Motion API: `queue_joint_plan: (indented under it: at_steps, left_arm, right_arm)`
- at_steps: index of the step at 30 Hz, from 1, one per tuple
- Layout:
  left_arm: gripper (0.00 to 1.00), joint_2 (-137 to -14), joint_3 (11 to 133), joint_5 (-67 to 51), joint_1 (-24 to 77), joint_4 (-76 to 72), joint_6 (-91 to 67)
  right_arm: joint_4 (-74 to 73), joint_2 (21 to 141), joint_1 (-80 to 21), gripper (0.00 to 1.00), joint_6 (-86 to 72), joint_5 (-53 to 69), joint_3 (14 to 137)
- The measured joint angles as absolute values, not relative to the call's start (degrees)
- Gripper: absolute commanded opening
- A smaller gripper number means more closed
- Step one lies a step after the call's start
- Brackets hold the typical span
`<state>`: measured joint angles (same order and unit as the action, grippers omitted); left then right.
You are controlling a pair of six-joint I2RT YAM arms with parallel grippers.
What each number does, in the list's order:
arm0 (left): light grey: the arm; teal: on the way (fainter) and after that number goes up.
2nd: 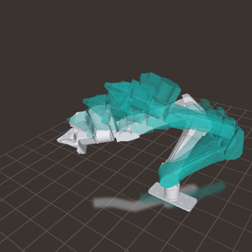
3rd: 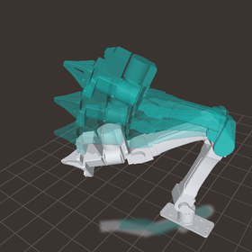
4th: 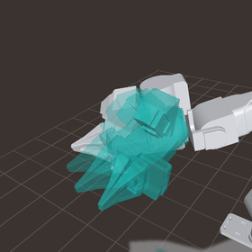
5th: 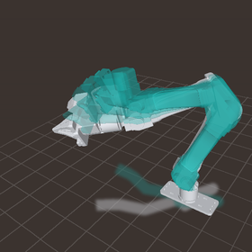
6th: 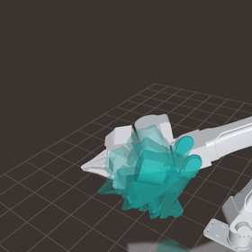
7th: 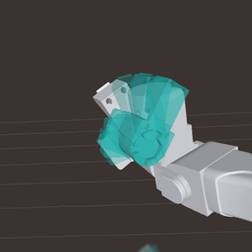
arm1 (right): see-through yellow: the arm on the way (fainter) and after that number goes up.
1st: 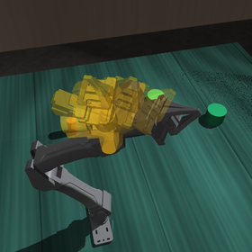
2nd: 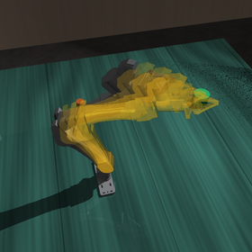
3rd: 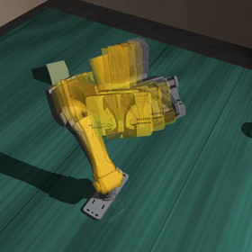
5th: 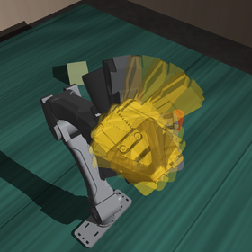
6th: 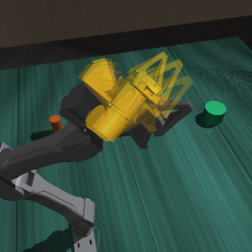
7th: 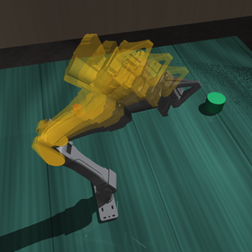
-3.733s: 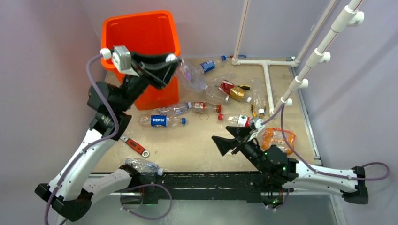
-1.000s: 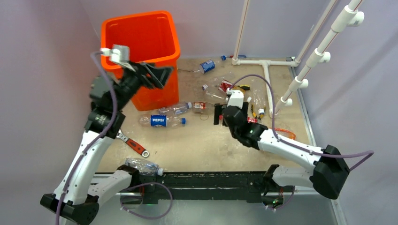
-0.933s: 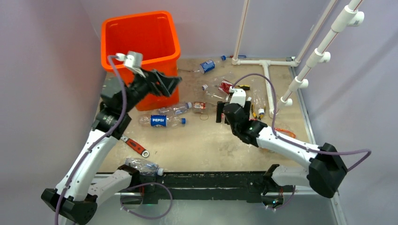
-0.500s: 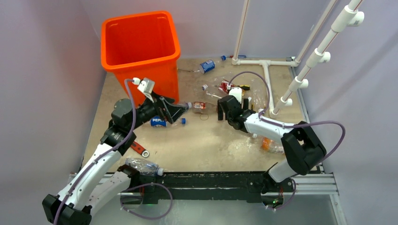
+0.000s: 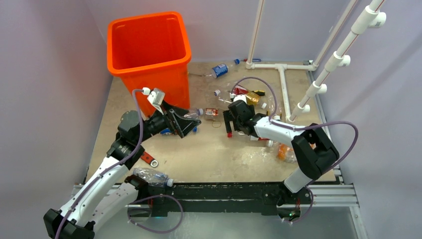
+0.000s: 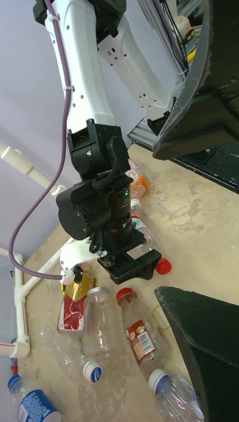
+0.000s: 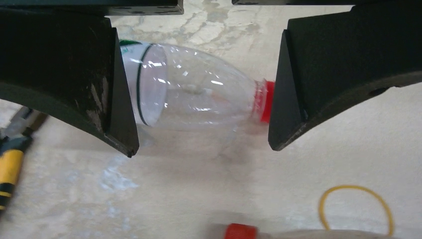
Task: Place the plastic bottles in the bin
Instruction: Pick up the plastic bottle at the center of the board.
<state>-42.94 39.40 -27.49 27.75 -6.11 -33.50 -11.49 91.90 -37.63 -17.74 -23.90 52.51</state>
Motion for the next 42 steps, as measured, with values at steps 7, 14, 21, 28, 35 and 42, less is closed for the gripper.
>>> queue_joint_plan:
  at_steps: [7,14,21,28,35,42]
  left_arm:
    - [0.99,-42.2,38.7,-27.5,27.8,-6.3,-33.5]
    - [0.99,-43.5,38.6,-27.4,27.8,-6.1,-33.7]
    - [0.96,-46.9,38.6,-27.0,27.8,-4.7,-33.9]
    - [0.95,-53.5,38.7,-27.1,27.8,-1.8,-34.0]
    - [0.95,-53.5,38.7,-27.1,27.8,-1.6,-34.9]
    - [0.95,-53.5,38.7,-27.1,27.8,-1.6,-35.4]
  right_arm:
    - [-12.1,90.7,-38.9,0.97,-18.4,-18.3,53.5]
    - [-13.2,75.4,-39.6,0.99,-21.6,-20.2,53.3]
    - [-14.7,61.7,-39.6,0.99,-39.1,-23.3,43.3]
    - [-22.6,57.1,-39.6,0.99,-58.7,-26.9,37.8]
    - [-27.7,51.4,-39.6,0.99,-72.6,-30.5,35.6]
    - [-30.6,57.0,-39.6,0.99,-85.4,-30.5,32.3]
